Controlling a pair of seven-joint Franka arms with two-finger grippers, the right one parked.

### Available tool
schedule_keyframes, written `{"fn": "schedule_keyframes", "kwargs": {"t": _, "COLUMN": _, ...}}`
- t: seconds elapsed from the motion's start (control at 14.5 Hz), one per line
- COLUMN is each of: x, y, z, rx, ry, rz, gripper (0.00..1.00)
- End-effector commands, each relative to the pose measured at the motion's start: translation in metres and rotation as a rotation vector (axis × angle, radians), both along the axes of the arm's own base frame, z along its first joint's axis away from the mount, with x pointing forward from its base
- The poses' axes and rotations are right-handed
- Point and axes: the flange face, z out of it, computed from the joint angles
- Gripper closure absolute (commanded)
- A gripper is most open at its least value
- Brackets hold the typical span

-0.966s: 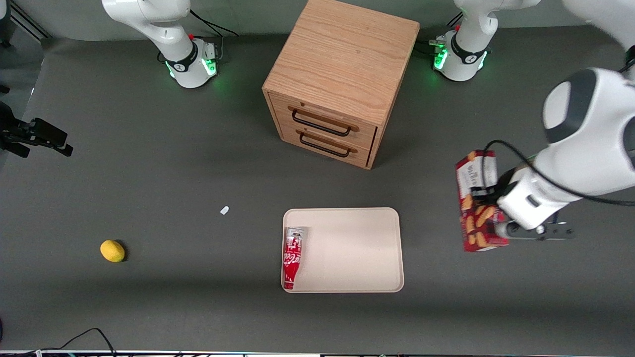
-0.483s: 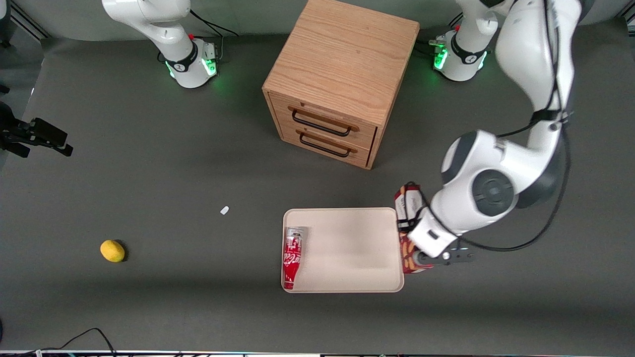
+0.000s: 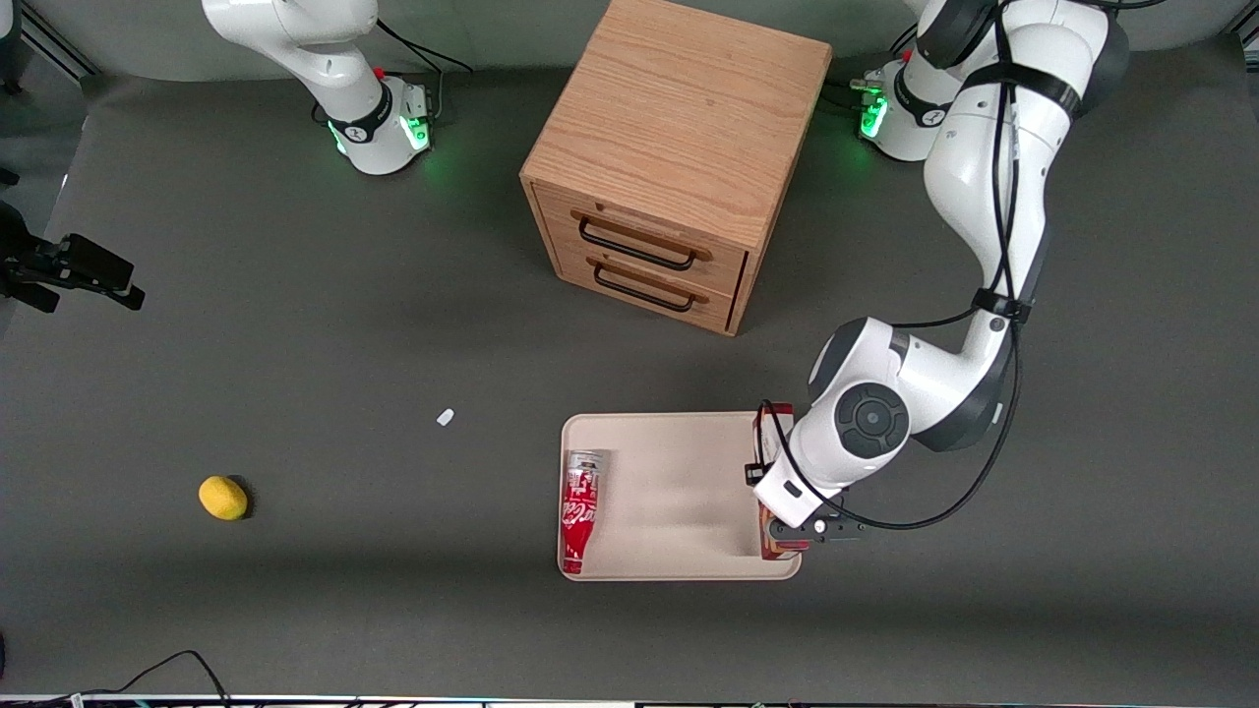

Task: Place red cookie box on tray
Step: 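Carry the held box over the white tray beside the can, then lower the box onto the tray and open the left gripper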

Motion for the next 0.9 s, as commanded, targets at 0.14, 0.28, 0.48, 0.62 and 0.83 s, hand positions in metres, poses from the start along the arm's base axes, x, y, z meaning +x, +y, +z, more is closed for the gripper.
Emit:
{"fn": "schedule_keyframes", "kwargs": {"t": 0.14, "x": 0.002, "y": 0.000, "z": -0.013, "rx": 0.012, "ry": -0.026, "rz": 0.017, "gripper": 1.00}}
{"fn": "schedule_keyframes", "kwargs": {"t": 0.28, "x": 0.000, "y": 0.001, "z": -0.019, "rx": 0.018, "ry": -0.015, "rz": 0.016, "gripper": 1.00}}
{"fn": "schedule_keyframes", "kwargs": {"t": 0.48, "x": -0.001, "y": 0.002, "z": -0.022, "rx": 0.020, "ry": -0.011, "rz": 0.017, "gripper": 1.00}}
{"fn": "schedule_keyframes", "kwargs": {"t": 0.62, "x": -0.002, "y": 0.003, "z": -0.024, "rx": 0.022, "ry": -0.005, "rz": 0.017, "gripper": 1.00}}
{"fn": "schedule_keyframes", "kwargs": {"t": 0.83, "x": 0.002, "y": 0.010, "z": -0.027, "rx": 0.036, "ry": -0.055, "rz": -0.003, "gripper": 0.45}}
